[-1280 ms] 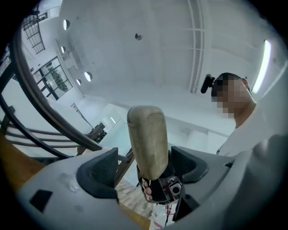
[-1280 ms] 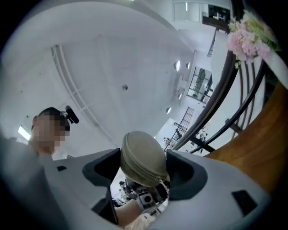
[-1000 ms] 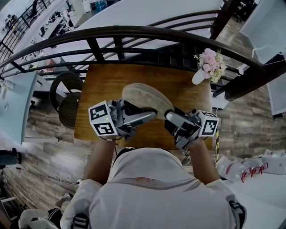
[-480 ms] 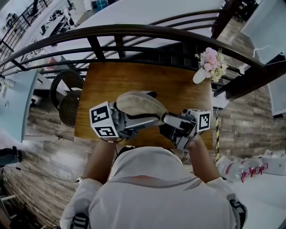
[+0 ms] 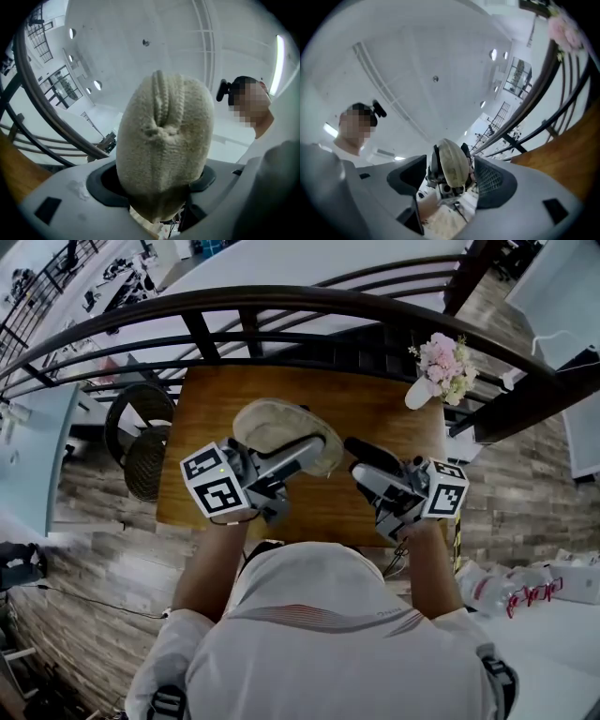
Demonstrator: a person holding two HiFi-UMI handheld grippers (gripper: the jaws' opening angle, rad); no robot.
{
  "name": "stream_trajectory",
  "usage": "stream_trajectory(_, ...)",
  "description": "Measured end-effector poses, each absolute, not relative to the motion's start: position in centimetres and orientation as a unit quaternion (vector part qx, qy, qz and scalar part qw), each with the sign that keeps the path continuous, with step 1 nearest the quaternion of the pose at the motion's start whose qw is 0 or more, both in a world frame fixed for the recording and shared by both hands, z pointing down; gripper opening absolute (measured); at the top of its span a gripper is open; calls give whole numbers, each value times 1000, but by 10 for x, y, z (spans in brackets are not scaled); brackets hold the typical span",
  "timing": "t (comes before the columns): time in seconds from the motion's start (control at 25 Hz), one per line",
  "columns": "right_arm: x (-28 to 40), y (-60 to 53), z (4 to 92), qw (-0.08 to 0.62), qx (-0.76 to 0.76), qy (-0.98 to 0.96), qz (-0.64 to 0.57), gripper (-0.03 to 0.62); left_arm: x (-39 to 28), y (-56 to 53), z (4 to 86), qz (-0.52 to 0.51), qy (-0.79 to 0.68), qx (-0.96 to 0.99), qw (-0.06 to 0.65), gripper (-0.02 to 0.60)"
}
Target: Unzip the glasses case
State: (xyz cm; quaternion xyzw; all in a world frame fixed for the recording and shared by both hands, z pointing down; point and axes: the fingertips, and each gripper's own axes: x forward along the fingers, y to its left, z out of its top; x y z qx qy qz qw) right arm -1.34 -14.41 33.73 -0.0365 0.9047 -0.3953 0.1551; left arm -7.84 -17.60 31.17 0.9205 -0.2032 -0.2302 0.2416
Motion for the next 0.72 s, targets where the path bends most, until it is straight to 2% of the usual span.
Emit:
stream_trajectory(0.2,-21,-142,370,-22,-138,955,-263,350,-83,-188,314,-215,-245,910,255,319)
stream_trajectory(0.28,-32,-137,382,-82,-154,960,-219,294,-82,-187,313,-206,-248,912,253,319)
stream_trajectory(0.36,-43,-133,393,-130,-157,960,-192,290,-79,-187,313,-196,-250,915,248,319)
stream_trajectory(0.56,-53,-136,413,-217,-188,948,-135,241,-69,-183,319,-171,-255,921,241,319)
stream_trajectory(0.72,-53,-138,420,-237,-195,944,-120,209,-66,-182,325,-158,-261,922,237,319)
